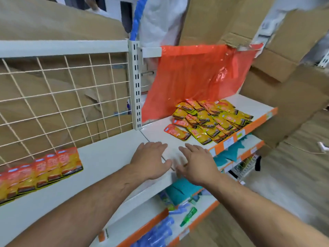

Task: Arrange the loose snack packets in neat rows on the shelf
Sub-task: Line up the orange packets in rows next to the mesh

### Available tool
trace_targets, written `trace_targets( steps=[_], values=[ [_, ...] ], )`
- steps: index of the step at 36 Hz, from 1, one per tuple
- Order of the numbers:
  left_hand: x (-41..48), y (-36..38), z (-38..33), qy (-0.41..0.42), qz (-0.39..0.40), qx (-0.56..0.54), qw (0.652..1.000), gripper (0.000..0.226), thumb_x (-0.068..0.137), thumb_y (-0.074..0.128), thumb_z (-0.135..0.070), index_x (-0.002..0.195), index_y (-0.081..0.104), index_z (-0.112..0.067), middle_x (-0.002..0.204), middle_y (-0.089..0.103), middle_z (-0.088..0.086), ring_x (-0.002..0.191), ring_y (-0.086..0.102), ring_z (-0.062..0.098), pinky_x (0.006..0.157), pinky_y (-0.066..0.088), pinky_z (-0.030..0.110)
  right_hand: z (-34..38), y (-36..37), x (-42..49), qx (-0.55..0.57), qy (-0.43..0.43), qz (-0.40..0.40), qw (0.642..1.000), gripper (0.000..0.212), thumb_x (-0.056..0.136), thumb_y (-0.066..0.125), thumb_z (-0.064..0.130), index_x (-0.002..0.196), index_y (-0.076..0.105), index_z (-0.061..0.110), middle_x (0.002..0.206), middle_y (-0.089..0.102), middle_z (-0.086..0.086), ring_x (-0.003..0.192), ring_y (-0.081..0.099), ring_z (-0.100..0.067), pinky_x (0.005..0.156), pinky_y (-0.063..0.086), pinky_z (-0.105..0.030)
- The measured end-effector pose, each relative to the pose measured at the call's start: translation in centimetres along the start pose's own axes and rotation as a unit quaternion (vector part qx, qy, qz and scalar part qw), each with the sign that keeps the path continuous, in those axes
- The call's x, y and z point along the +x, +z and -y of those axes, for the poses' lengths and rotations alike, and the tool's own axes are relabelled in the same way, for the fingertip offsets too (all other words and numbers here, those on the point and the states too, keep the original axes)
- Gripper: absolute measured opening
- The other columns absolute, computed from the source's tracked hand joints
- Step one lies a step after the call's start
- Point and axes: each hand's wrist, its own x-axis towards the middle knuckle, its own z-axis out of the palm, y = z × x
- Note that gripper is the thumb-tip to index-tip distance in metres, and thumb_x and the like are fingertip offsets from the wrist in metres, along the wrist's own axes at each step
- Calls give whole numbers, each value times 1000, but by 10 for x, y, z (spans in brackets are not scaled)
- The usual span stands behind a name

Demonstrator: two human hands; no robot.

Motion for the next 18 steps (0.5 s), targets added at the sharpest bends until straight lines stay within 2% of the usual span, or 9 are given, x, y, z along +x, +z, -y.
trace_targets(
  steps=[8, 13, 18],
  values=[
    [102, 4, -25, 58, -8, -1, 998, 62, 90, 43, -58, 144, 41, -28, 149, 43, -3, 136, 37, 21, 113, 23, 40, -62, -15, 70, -8, 41, 15, 999, 69, 93, 47, 59, 153, 29, 31, 160, 27, 1, 145, 26, -24, 117, 25, -45],
    [154, 5, -33, 72, -21, 4, 997, 74, 79, 30, -62, 145, 40, -31, 145, 48, -5, 133, 42, 21, 111, 30, 39, -90, -13, 105, -1, 53, -4, 999, 67, 93, 47, 58, 152, 32, 30, 159, 31, 0, 144, 30, -26, 116, 28, -46],
    [200, 12, -47, 76, -38, 2, 996, 74, 79, 31, -62, 142, 46, -28, 145, 49, -5, 135, 41, 17, 113, 27, 34, -125, -15, 137, 7, 45, -22, 999, 70, 90, 52, 56, 151, 34, 28, 158, 33, 0, 142, 32, -26, 114, 32, -43]
  ],
)
